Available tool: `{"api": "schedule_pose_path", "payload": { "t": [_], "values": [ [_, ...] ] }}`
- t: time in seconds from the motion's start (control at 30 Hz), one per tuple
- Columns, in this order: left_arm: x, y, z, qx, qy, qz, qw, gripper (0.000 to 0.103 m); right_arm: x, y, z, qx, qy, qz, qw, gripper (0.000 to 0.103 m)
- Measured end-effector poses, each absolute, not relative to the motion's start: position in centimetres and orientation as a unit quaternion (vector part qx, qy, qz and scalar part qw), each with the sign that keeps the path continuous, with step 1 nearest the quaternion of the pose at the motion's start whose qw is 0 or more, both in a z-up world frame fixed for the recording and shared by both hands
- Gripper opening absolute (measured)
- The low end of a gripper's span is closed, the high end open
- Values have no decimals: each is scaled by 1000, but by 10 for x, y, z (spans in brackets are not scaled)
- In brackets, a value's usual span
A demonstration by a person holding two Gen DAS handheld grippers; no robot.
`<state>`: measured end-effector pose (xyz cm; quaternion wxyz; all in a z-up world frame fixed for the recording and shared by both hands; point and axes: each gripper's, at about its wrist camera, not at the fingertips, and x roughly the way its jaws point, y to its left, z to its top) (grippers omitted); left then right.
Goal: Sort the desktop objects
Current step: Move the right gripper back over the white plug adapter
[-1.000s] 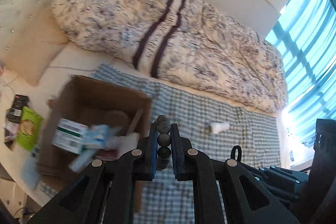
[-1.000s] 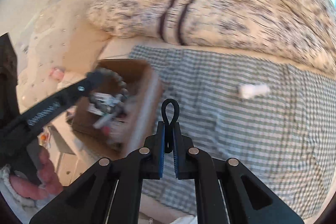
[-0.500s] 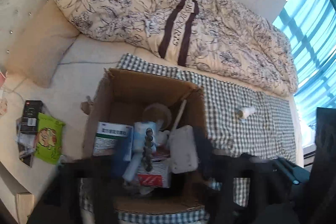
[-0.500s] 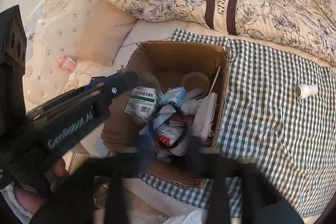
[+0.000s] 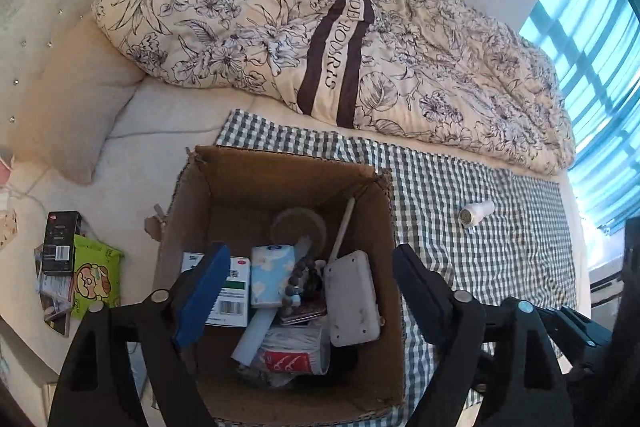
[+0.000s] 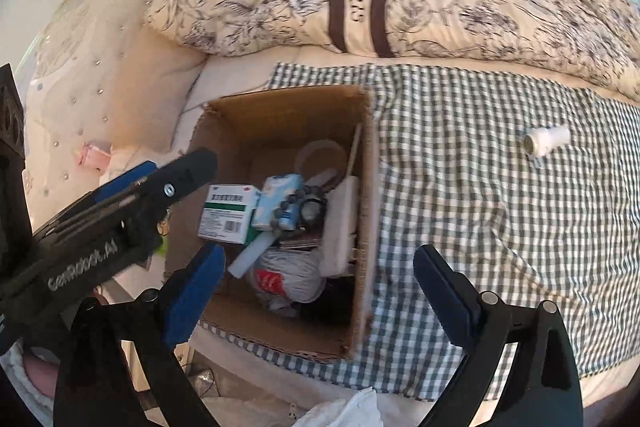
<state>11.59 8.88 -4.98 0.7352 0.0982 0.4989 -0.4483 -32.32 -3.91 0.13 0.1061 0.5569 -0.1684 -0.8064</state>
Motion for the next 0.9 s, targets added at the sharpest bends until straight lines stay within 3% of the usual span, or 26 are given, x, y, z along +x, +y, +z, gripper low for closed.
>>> {"api": "schedule_pose_path", "payload": {
  "t": [0.13, 0.43, 0.9],
  "values": [
    [97, 69, -51, 114, 498, -442, 737, 96, -316, -4, -5, 555, -193, -806, 79, 96],
    [20, 7, -57, 141, 516, -434, 725, 97, -290, 122, -22, 552, -246, -797, 7, 96],
    [-91, -84, -91, 155, 541, -397, 725, 99, -307, 262, -57, 569, -184, -801, 27, 96]
  ]
}}
